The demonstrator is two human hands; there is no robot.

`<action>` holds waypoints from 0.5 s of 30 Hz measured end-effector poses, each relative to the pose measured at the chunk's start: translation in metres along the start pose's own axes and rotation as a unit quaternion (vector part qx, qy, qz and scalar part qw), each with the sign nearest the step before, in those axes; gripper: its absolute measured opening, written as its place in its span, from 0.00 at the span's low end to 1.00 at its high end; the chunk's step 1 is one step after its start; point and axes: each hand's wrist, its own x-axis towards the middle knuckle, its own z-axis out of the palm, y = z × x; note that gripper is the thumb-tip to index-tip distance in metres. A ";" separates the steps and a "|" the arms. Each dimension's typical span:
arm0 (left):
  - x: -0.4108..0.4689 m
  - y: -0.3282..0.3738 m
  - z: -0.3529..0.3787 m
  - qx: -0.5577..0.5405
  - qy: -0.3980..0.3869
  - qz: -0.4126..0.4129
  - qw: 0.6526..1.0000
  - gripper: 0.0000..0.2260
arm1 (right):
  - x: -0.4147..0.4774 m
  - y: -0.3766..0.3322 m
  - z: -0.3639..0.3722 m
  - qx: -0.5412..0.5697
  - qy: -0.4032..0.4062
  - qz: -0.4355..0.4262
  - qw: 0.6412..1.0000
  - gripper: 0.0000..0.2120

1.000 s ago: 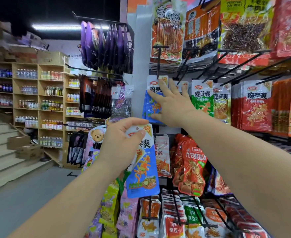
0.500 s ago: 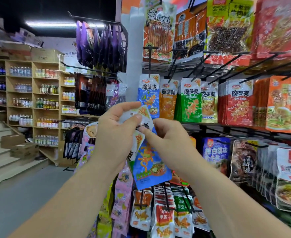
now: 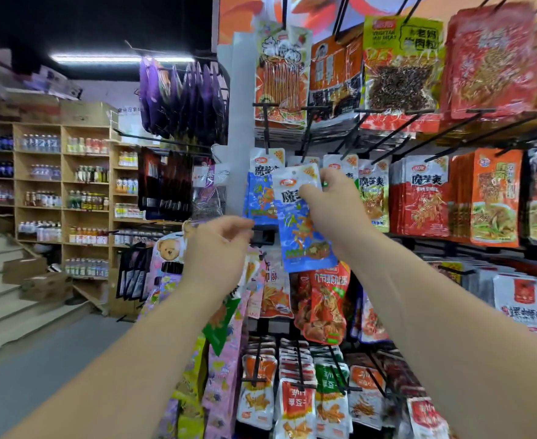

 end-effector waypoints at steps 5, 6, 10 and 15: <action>0.002 -0.022 0.002 -0.021 -0.044 -0.031 0.998 0.07 | 0.044 -0.022 0.016 -0.032 0.021 -0.050 0.998 0.11; 0.002 -0.022 0.002 -0.023 -0.041 -0.030 0.998 0.06 | 0.052 -0.025 0.020 -0.035 0.030 -0.058 0.997 0.14; 0.008 -0.022 0.000 0.001 -0.041 -0.029 0.999 0.08 | 0.076 -0.027 0.039 -0.029 0.053 -0.064 0.996 0.17; 0.012 -0.027 -0.003 -0.005 -0.067 -0.038 0.997 0.06 | 0.085 -0.027 0.049 -0.039 0.093 -0.044 0.994 0.22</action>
